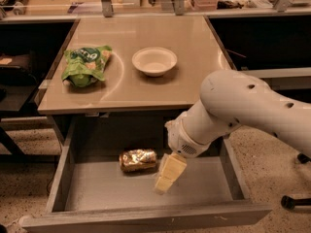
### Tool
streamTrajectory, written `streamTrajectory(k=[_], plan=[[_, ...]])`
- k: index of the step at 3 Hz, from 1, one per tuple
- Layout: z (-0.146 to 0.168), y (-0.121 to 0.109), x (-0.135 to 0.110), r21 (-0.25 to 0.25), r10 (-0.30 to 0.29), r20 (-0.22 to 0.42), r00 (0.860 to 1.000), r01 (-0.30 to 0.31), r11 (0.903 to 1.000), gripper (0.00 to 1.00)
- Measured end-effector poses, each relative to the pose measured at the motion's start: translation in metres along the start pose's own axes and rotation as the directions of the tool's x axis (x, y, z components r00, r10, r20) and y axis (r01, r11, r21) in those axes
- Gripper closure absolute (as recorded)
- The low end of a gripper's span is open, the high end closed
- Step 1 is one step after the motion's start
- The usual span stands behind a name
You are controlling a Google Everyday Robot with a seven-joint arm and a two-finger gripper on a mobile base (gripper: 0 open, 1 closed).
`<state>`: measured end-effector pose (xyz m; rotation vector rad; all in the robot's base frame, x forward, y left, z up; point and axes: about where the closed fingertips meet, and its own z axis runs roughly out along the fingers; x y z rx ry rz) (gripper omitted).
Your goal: Pick orange can from top drawer and place on counter
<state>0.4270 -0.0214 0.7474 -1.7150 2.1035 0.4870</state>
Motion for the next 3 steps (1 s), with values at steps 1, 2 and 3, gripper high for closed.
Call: streamTrajectory(k=[1, 2, 3], plan=[[0.026, -0.009, -0.005, 0.017, -0.018, 0.029, 0.999, 0.018, 0.9997, 0.00], [0.054, -0.022, -0.005, 0.034, -0.019, 0.073, 0.997, 0.016, 0.9993, 0.00], [0.076, -0.030, -0.004, 0.037, -0.019, 0.097, 0.995, 0.015, 0.9992, 0.00]])
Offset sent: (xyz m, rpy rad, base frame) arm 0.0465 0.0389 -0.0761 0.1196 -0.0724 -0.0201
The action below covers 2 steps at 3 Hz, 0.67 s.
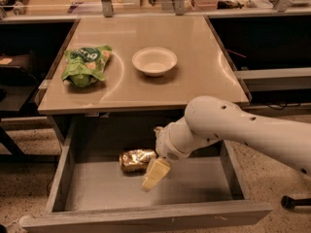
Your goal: Pick orange can from top drawer and place on counter
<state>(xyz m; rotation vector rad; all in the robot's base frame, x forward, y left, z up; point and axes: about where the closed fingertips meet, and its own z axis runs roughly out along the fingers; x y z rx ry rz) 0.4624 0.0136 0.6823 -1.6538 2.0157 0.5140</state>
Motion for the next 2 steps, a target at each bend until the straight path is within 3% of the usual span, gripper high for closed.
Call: streamTrajectory(k=[1, 2], plan=[[0.018, -0.005, 0.004, -0.006, 0.004, 0.022, 1.000, -0.004, 1.0000, 0.00], [0.039, -0.021, 0.001, -0.005, -0.030, 0.039, 0.999, 0.030, 0.9995, 0.00]])
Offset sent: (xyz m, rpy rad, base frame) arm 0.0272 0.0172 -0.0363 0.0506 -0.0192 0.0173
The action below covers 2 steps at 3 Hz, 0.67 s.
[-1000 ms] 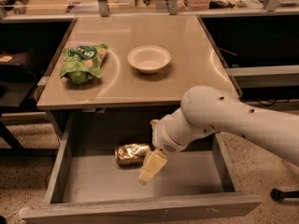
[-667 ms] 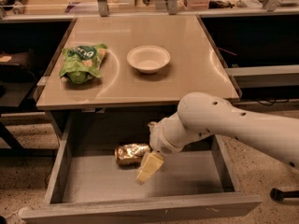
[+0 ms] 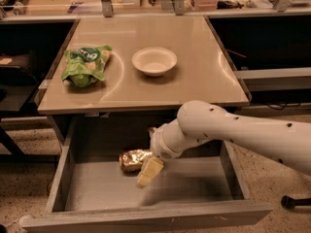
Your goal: Pick orange can from top drawer and place on counter
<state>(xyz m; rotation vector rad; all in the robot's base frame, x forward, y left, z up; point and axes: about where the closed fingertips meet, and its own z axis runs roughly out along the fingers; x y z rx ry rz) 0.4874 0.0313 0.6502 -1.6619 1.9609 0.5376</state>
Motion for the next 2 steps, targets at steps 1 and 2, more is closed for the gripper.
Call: streamTrajectory(k=[1, 2], plan=[[0.0002, 0.0000, -0.0001, 0.000, 0.000, 0.000, 1.000, 0.000, 1.0000, 0.00], [0.0069, 0.0025, -0.0028, 0.010, -0.043, -0.048, 0.998, 0.044, 0.9990, 0.00]])
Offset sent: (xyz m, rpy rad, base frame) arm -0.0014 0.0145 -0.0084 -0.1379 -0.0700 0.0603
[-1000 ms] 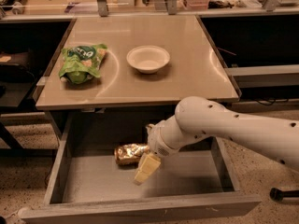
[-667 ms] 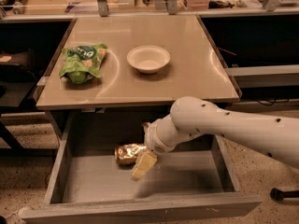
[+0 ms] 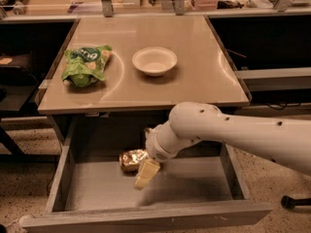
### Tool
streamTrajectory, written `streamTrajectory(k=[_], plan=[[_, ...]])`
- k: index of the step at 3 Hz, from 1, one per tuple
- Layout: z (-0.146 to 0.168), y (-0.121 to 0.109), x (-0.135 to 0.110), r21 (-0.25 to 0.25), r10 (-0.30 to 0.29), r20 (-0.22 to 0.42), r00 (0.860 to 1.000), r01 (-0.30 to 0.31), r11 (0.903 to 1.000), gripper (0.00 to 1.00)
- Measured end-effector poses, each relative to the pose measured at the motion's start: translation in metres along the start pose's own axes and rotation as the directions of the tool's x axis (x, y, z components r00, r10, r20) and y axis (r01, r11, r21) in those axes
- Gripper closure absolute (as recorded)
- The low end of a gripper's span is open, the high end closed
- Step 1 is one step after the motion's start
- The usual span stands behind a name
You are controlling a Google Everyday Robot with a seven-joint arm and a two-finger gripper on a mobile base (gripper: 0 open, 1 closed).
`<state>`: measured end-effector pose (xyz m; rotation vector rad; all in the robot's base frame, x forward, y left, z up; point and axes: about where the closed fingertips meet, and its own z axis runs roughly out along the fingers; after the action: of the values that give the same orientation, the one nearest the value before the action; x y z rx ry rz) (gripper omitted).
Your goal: Pick orange can from top drawer and place on counter
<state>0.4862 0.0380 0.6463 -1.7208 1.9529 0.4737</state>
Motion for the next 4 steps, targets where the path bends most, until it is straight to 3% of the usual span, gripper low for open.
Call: streamTrajectory(k=[1, 4], plan=[[0.022, -0.003, -0.006, 0.016, -0.064, -0.042, 0.997, 0.065, 0.9978, 0.00], [0.052, -0.006, 0.005, -0.009, -0.066, -0.037, 0.997, 0.066, 0.9978, 0.00]])
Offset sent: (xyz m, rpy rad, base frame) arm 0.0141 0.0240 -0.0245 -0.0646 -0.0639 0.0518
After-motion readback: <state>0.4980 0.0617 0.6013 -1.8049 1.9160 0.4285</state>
